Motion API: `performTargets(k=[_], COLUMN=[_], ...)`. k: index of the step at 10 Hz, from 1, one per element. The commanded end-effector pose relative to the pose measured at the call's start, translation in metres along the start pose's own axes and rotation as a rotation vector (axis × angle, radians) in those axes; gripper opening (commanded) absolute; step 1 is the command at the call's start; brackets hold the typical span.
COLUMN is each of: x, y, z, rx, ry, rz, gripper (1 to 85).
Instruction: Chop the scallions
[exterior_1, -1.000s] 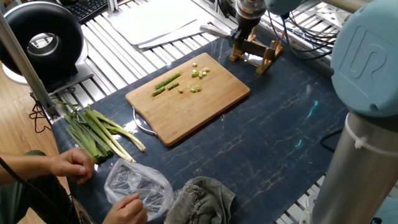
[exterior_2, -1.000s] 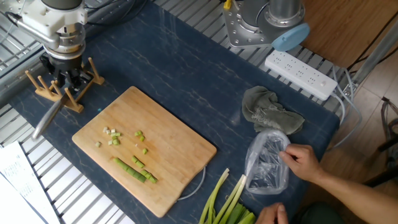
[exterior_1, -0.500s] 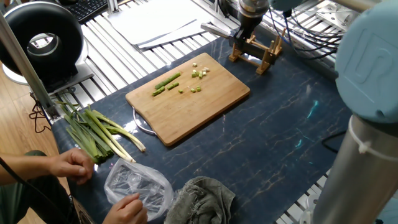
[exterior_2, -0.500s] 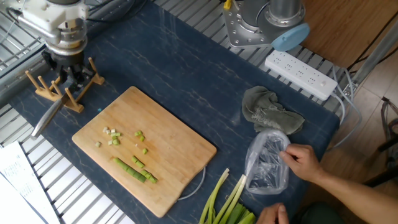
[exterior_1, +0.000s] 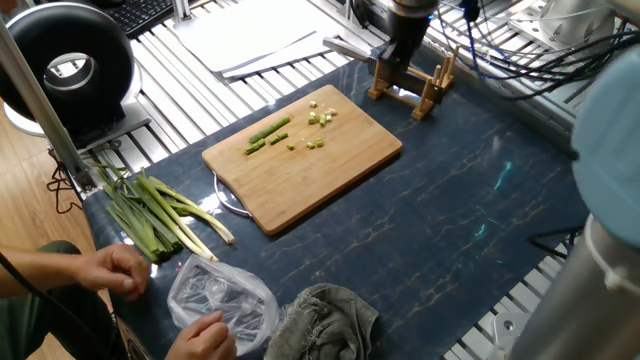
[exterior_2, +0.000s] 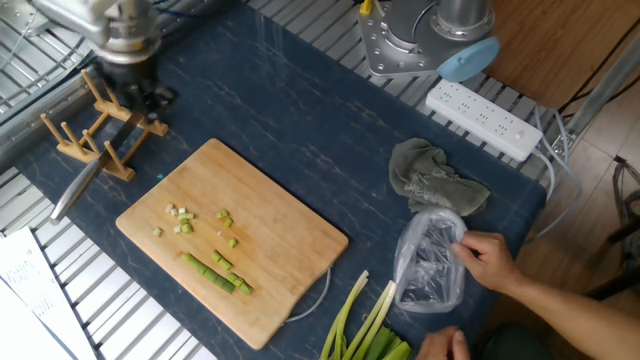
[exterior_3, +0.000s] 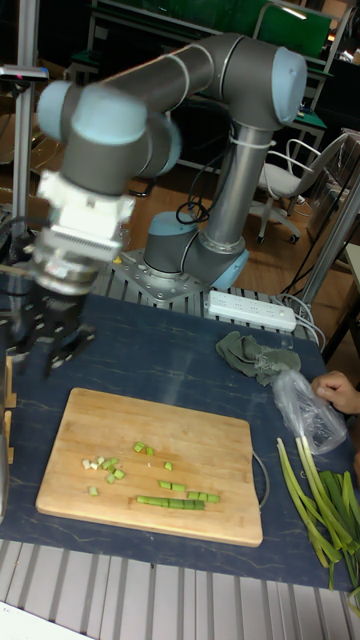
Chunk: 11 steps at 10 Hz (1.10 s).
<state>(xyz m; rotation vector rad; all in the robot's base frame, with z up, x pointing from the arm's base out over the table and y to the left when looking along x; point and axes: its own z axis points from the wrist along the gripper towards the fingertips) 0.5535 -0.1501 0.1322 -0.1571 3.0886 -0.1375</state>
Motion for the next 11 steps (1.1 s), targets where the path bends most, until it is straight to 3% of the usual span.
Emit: performTargets(k=[1,2,4,7,11], x=[-0.006,-0.019,-0.03,-0.035,-0.039], y=[0.097,0.118,0.129,0.113,0.114], z=[-0.028,-0.023,-0.014,-0.01,-0.007], rx=[-0.115,-0.128,-0.113,-0.076,-0.095], ry=[0.029,-0.005,-0.033,-0.031,-0.024], rz=[0.247,0.274,0.245,0.178,0.165], gripper=[1.3,1.3,1.3,1.3,1.3])
